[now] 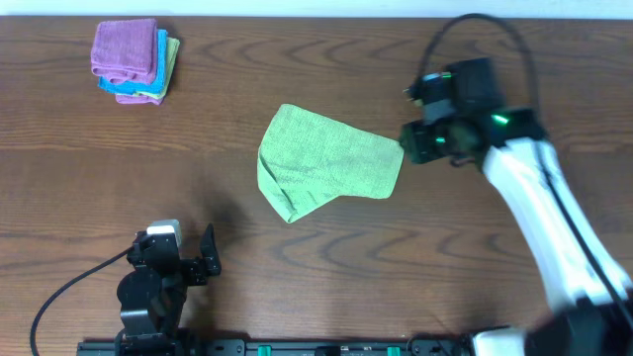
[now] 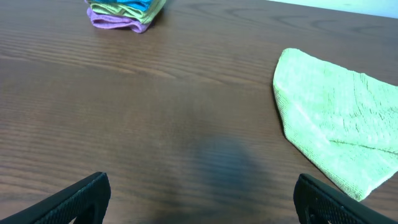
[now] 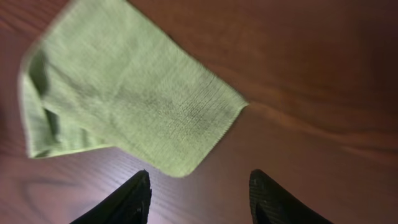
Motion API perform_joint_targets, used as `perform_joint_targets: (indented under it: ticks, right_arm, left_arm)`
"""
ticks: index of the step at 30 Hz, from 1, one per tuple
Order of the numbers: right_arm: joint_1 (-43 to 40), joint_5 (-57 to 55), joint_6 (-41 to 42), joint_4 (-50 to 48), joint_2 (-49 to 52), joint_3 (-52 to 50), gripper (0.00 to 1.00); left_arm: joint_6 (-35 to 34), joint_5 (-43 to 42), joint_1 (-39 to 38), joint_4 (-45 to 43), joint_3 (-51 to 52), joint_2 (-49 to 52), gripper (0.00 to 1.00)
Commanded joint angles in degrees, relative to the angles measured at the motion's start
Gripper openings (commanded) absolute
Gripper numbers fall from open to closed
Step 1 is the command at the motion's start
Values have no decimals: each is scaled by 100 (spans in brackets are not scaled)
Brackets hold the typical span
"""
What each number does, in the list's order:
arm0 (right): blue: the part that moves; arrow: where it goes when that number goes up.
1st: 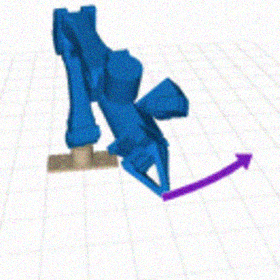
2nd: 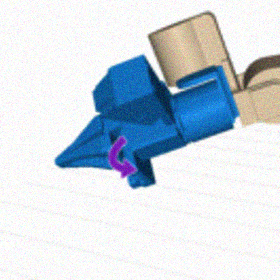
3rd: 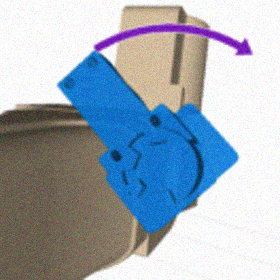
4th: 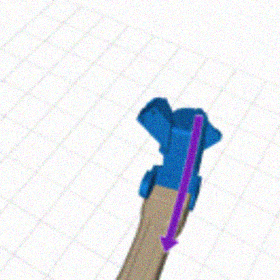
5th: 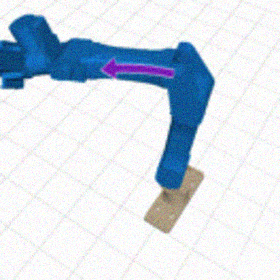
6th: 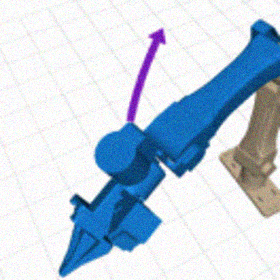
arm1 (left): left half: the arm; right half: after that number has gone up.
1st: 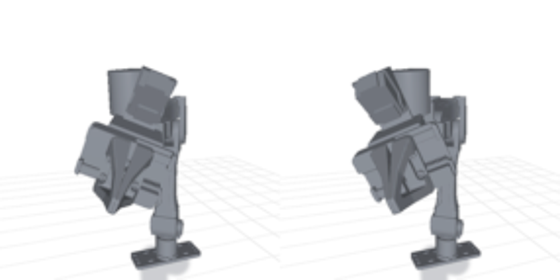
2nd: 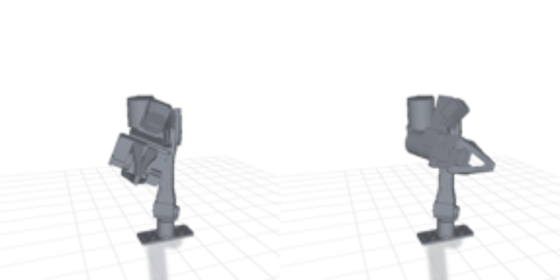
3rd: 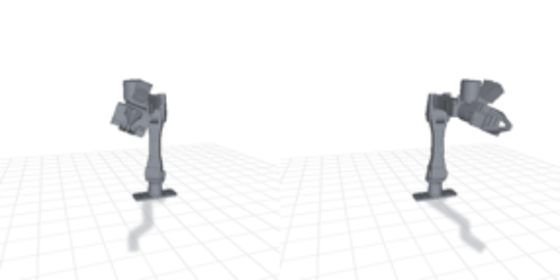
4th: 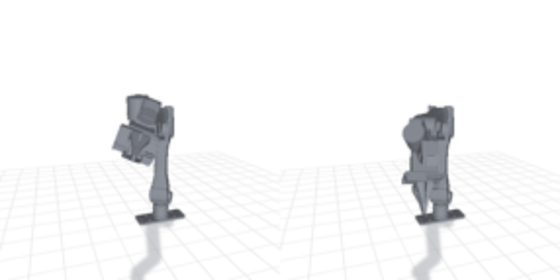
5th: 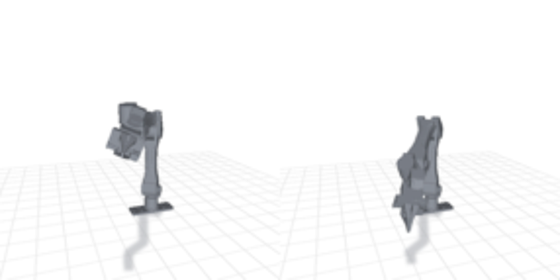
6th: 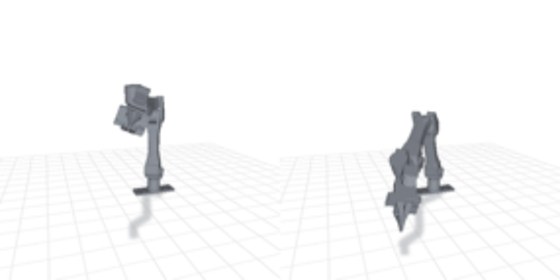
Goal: Fold the cloth
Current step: 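Release the cloth and raise the right gripper to its top-right corner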
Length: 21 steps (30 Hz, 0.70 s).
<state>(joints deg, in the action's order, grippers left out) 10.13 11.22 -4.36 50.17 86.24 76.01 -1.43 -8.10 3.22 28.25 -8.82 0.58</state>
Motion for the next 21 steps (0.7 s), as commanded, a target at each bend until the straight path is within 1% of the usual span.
perform_joint_targets:
  ticks: [1,3,4,6,7,8,9,10,13,14,20,21]
  right_arm:
    - [-31,125,-129,229,-448,-151,52]
    - [-31,173,-122,321,-610,-361,52]
    - [-31,284,-122,326,-658,-463,53]
    - [-31,555,-50,328,-719,-658,53]
    - [-31,625,7,343,-721,-691,54]
    - [-31,831,26,352,-721,-706,54]
    - [-31,994,28,343,-726,-706,54]
    - [-31,1095,26,341,-728,-704,54]
    - [-31,1204,96,369,-728,-704,55]
    - [-31,1231,96,391,-728,-704,56]
    - [-31,1259,90,470,-728,-704,59]
    - [-31,1259,90,455,-728,-704,60]
  left_arm:
    - [59,63,17,-4,90,-33,95]
    - [-243,-146,13,-2,90,-33,95]
    - [-570,-376,13,-9,90,-33,95]
    - [-1714,-1045,13,-24,90,-33,95]
    - [-2417,-1495,13,-20,90,-33,95]
    - [-3289,-2186,13,-13,87,-33,95]
    - [-3589,-2393,13,-13,87,-33,95]
    - [-3661,-2415,13,-17,87,-33,96]
    - [-4505,-2568,13,-111,90,-33,95]
    - [-4693,-2632,13,-109,90,-33,96]
    - [-4752,-2625,11,-356,90,-33,96]
    - [-4739,-2747,2,-503,90,-33,96]
